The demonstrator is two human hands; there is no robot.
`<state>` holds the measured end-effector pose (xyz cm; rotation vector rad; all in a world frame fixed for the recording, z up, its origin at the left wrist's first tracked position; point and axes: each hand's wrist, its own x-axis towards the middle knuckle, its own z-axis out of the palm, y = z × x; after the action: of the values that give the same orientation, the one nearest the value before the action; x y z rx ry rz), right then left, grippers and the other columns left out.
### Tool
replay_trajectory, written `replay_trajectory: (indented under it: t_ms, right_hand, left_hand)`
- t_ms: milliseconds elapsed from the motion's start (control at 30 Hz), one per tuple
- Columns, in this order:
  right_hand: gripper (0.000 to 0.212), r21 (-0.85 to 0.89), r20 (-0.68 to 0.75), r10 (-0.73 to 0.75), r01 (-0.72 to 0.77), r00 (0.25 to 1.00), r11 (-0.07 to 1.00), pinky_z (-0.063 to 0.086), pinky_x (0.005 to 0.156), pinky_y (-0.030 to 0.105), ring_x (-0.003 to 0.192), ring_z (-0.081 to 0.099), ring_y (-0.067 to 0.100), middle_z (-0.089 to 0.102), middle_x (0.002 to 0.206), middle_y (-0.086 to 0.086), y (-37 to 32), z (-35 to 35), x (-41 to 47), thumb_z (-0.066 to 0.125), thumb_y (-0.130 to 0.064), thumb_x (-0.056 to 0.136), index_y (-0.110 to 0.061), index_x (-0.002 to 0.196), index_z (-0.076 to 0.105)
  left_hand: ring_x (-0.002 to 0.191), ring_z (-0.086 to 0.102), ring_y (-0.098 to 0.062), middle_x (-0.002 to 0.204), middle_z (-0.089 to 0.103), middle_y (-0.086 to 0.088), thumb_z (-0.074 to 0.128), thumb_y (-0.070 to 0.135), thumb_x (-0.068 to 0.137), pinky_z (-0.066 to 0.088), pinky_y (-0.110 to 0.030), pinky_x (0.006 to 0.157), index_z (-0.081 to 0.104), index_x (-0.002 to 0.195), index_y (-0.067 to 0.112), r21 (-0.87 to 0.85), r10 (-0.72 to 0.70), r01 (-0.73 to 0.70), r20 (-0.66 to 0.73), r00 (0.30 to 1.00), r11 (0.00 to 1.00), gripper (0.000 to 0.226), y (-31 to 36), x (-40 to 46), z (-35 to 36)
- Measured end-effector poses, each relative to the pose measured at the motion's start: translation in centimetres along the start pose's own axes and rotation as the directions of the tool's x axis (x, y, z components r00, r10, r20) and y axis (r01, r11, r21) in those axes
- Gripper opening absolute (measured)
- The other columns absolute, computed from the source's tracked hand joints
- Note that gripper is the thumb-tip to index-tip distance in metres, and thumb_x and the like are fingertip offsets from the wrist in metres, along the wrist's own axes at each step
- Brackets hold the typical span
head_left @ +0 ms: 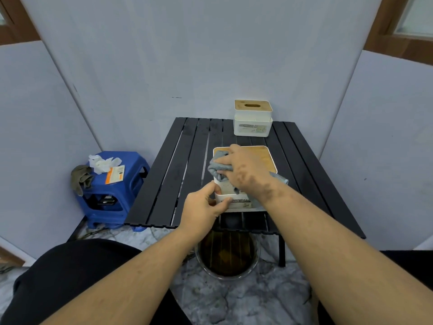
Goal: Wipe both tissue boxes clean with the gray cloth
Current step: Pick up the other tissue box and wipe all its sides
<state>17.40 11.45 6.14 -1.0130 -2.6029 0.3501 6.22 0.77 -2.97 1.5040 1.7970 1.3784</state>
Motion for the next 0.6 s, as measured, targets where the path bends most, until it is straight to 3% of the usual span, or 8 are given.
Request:
replay_trajectory:
  t_ms: [100, 267, 333, 400, 500, 600]
  right_hand:
    - [0.019, 0.059, 0.029, 0.096, -0.098, 0.995, 0.993, 0.044, 0.049, 0.020, 0.078, 0.065, 0.019, 0.058, 0.091, -0.008, 1.8, -0.9, -1.2, 0.072, -0.029, 0.089, -0.020, 0.101, 0.060]
    - [0.014, -0.036, 0.046, 0.225, -0.223, 0.973, 0.974, 0.043, 0.060, 0.019, 0.076, 0.059, 0.010, 0.056, 0.094, -0.007, 5.0, -4.3, -3.8, 0.074, -0.037, 0.085, -0.028, 0.093, 0.066]
    - [0.013, -0.046, 0.037, 0.249, -0.247, 0.968, 0.968, 0.050, 0.058, 0.027, 0.072, 0.062, 0.018, 0.056, 0.092, -0.004, 6.9, -5.2, -4.5, 0.074, -0.031, 0.085, -0.023, 0.092, 0.066]
    - [0.017, 0.026, 0.032, 0.293, -0.294, 0.955, 0.955, 0.056, 0.047, 0.032, 0.058, 0.065, 0.020, 0.057, 0.089, -0.004, 8.3, -5.4, -4.7, 0.075, -0.024, 0.085, -0.017, 0.097, 0.065]
    - [0.017, 0.039, 0.036, 0.316, -0.317, 0.948, 0.948, 0.056, 0.042, 0.035, 0.050, 0.066, 0.022, 0.061, 0.087, -0.001, 9.6, -5.1, -4.4, 0.075, -0.021, 0.086, -0.017, 0.097, 0.063]
    - [0.020, 0.086, -0.016, 0.373, -0.370, 0.928, 0.925, 0.052, 0.049, 0.031, 0.060, 0.066, 0.022, 0.064, 0.084, 0.001, 10.3, -5.1, -3.7, 0.074, -0.033, 0.086, -0.019, 0.096, 0.063]
  left_hand:
    - [0.045, 0.044, -0.002, 0.053, 0.057, 0.011, 0.080, 0.026, 0.089, 0.035, -0.024, 0.046, 0.052, 0.080, 0.021, -0.020, -0.031, 0.031, 0.020, 0.999, 0.999, 0.030, -0.3, 0.1, 0.3]
    - [0.073, 0.073, -0.011, 0.087, 0.075, 0.002, 0.079, 0.028, 0.089, 0.058, -0.039, 0.051, 0.053, 0.080, 0.023, 0.005, -0.052, 0.052, 0.031, 0.998, 0.999, 0.028, -0.4, 0.3, 0.2]
    - [0.077, 0.074, -0.011, 0.094, 0.075, 0.005, 0.079, 0.026, 0.090, 0.056, -0.029, 0.049, 0.054, 0.080, 0.021, 0.024, -0.047, 0.047, 0.029, 0.998, 0.999, 0.028, -0.2, 0.4, 0.1]
    - [0.079, 0.074, -0.009, 0.099, 0.075, 0.009, 0.080, 0.026, 0.089, 0.052, -0.022, 0.049, 0.053, 0.078, 0.023, 0.039, -0.046, 0.045, 0.029, 0.999, 0.998, 0.029, -0.1, 0.5, 0.0]
    - [0.078, 0.074, -0.005, 0.096, 0.076, 0.013, 0.080, 0.029, 0.088, 0.052, -0.024, 0.048, 0.053, 0.078, 0.025, 0.049, -0.057, 0.056, 0.029, 0.998, 0.997, 0.029, -0.4, 0.7, -0.1]
    - [0.074, 0.073, -0.003, 0.088, 0.076, 0.012, 0.081, 0.033, 0.087, 0.048, -0.026, 0.046, 0.053, 0.078, 0.025, 0.072, -0.059, 0.057, 0.028, 0.998, 0.996, 0.030, -0.4, 0.7, -0.3]
